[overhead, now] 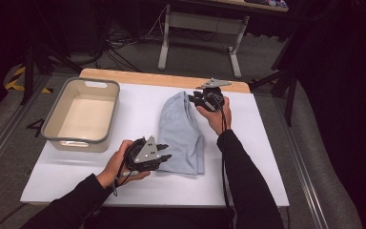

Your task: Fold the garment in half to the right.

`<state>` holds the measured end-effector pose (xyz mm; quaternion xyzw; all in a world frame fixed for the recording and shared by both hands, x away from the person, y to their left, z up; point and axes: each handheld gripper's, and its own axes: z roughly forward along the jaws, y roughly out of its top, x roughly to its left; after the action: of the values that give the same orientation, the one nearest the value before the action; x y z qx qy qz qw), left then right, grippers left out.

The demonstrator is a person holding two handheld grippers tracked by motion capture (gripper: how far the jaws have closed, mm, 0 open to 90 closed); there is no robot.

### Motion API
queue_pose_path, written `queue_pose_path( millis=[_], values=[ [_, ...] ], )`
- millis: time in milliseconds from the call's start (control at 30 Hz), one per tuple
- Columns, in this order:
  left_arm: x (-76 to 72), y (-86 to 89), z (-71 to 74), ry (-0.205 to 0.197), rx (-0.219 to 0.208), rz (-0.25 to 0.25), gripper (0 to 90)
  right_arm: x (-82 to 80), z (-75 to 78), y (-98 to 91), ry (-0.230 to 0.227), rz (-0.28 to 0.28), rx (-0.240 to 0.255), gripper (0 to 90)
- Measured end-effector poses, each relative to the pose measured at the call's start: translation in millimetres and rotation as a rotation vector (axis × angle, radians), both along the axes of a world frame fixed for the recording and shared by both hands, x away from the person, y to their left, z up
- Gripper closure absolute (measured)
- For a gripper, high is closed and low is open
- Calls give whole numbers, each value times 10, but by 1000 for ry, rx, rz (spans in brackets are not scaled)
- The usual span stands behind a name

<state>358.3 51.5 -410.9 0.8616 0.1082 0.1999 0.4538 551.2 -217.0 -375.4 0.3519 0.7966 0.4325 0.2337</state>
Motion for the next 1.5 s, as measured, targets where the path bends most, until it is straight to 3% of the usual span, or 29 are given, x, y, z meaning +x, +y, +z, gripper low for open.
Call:
queue_pose_path(
  millis=[167,267,433,533,567,633,667,700,833,967,1033,1167,1200,1300,1367,1400,1433,1500],
  values=[
    [-14,151,-145,36,28,17,630,-29,-40,72,9,34,10,675],
    [-23,188,-206,49,38,25,596,-48,-74,143,23,63,9,620],
    [-49,159,-310,100,35,-5,544,-13,-201,235,99,77,-23,513],
    [-68,119,-345,111,40,-29,509,11,-273,246,132,70,-46,501],
    [-83,74,-378,113,61,-40,500,38,-338,233,165,63,-52,504],
    [-83,36,-405,113,74,-38,489,53,-383,209,180,61,-54,602],
    [-83,36,-405,113,74,-38,489,53,-383,209,180,61,-54,602],
    [-76,13,-419,110,84,-31,496,57,-405,192,190,72,-62,677],
    [-37,-15,-421,101,94,-8,628,19,-391,188,175,83,-81,857],
    [-8,-31,-445,115,112,-18,707,-8,-363,183,152,82,-100,880],
    [-10,-21,-443,128,94,-29,784,-19,-328,166,135,69,-107,882],
    [-17,-16,-420,125,92,-45,824,-40,-289,152,125,57,-82,841],
    [-22,-24,-426,121,112,-46,830,-80,-258,157,109,52,-72,735],
    [-21,-22,-434,121,119,-49,838,-156,-221,169,78,62,-59,739],
    [-13,-15,-449,129,133,-61,852,-210,-226,189,87,76,-67,656],
    [-13,-15,-449,129,133,-61,850,-210,-226,189,87,76,-67,656],
    [0,-5,-462,144,128,-62,846,-201,-266,190,103,50,-99,594],
    [5,-6,-476,152,124,-60,840,-187,-324,162,118,39,-97,562]
  ],
)
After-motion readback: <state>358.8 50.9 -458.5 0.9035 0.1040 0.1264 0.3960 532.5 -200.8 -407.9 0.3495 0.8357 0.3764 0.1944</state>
